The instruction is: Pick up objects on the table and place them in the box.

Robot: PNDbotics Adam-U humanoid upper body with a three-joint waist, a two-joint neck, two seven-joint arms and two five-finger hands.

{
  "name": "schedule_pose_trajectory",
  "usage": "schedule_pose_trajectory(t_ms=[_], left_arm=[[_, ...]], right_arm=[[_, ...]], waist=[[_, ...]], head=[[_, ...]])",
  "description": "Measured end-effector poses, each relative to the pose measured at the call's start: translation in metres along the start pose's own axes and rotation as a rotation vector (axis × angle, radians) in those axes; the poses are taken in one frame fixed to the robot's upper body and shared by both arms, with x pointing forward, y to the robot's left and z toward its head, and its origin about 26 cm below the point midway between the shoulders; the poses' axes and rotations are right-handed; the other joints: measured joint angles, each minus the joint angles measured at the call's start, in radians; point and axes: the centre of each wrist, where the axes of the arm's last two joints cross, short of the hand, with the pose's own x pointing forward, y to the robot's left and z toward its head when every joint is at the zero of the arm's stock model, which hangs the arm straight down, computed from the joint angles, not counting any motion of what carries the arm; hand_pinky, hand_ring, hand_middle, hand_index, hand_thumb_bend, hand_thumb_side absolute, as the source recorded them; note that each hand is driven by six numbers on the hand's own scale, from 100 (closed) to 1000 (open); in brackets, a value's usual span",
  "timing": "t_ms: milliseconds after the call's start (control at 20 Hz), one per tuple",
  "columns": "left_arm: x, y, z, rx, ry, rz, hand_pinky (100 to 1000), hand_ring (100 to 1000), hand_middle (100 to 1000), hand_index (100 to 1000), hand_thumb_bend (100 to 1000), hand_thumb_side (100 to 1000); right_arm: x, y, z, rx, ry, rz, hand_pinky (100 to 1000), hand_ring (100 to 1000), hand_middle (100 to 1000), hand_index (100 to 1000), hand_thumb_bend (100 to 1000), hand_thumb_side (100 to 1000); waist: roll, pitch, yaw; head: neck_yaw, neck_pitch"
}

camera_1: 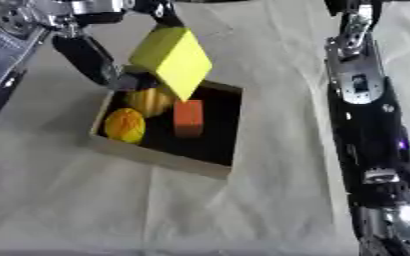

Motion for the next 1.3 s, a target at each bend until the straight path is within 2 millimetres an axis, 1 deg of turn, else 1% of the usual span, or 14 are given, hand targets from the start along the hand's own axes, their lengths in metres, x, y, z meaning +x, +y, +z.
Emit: schedule_pose_trajectory(t_ms=[200,300,350,400,450,550,650,800,850,900,1000,1050,1100,1300], left_arm=[[-0.020,-0.021,-0.011,-0.048,0.077,0.016,814,713,568,741,100,249],[-0.031,-0.033,-0.012,-0.070,0.120,0.023,825,738,602,763,100,250],[-0.036,-0.039,-0.012,-0.080,0.140,0.025,838,765,642,793,100,250],[-0.039,-0.042,-0.011,-0.081,0.152,0.024,871,815,713,857,100,250],[-0.042,-0.043,-0.011,-0.078,0.160,0.019,895,849,756,905,100,248],[-0.045,-0.044,-0.010,-0.068,0.171,0.002,936,892,801,948,100,413],[-0.047,-0.044,-0.008,-0.059,0.178,-0.020,966,928,832,967,100,554],[-0.047,-0.043,-0.007,-0.053,0.185,-0.054,986,960,852,982,100,592],[-0.048,-0.043,-0.006,-0.051,0.189,-0.063,986,963,852,980,100,584],[-0.048,-0.042,-0.005,-0.048,0.194,-0.071,984,964,850,976,100,537],[-0.049,-0.041,-0.003,-0.042,0.201,-0.081,982,962,849,976,100,563],[-0.049,-0.041,-0.002,-0.039,0.203,-0.082,980,959,848,975,100,560],[-0.050,-0.040,-0.001,-0.036,0.204,-0.080,979,955,846,976,100,586],[-0.048,-0.039,-0.001,-0.010,0.182,-0.058,988,956,850,980,100,644]], right_arm=[[0.003,0.003,0.001,0.001,-0.005,-0.008,713,715,674,846,100,530],[0.003,0.002,0.001,0.000,-0.008,-0.007,713,715,674,846,100,530],[0.004,0.002,0.001,-0.001,-0.008,-0.006,711,713,673,845,100,531],[0.004,0.002,0.001,-0.001,-0.009,-0.007,710,713,672,844,100,531],[0.004,0.003,0.001,-0.002,-0.009,-0.008,709,712,671,844,100,532],[0.005,0.003,0.001,-0.005,-0.008,-0.009,707,711,670,843,100,533],[0.004,0.004,0.002,-0.006,-0.004,-0.011,706,709,668,842,100,535],[0.004,0.004,0.003,-0.010,0.001,-0.010,705,709,667,841,100,537],[0.003,0.004,0.004,-0.010,0.004,-0.010,705,708,667,841,100,537],[0.002,0.004,0.005,-0.010,0.005,-0.010,705,708,666,841,100,537],[0.002,0.004,0.005,-0.010,0.006,-0.012,704,708,666,841,100,537],[0.002,0.004,0.006,-0.011,0.009,-0.011,704,708,666,841,100,537],[0.000,0.004,0.007,-0.012,0.013,-0.009,704,708,666,841,100,538],[-0.002,0.002,0.008,-0.020,0.022,-0.007,704,708,665,841,100,540]], waist=[[0.000,0.000,-0.003],[0.000,0.000,-0.005],[0.000,0.000,-0.006],[0.000,0.000,-0.006],[0.000,-0.001,-0.006],[0.000,-0.001,-0.007],[0.000,-0.001,-0.007],[0.000,-0.001,-0.006],[0.000,-0.001,-0.006],[0.000,-0.001,-0.006],[0.001,-0.001,-0.006],[0.001,-0.001,-0.006],[0.001,-0.001,-0.006],[0.001,-0.001,-0.005]], head=[[0.000,0.000],[0.000,0.000],[0.000,0.000],[0.000,0.000],[0.000,0.000],[0.001,0.000],[0.001,0.000],[0.002,0.000],[0.002,0.000],[0.002,0.000],[0.002,0.000],[0.002,0.000],[0.002,0.000],[0.003,0.000]])
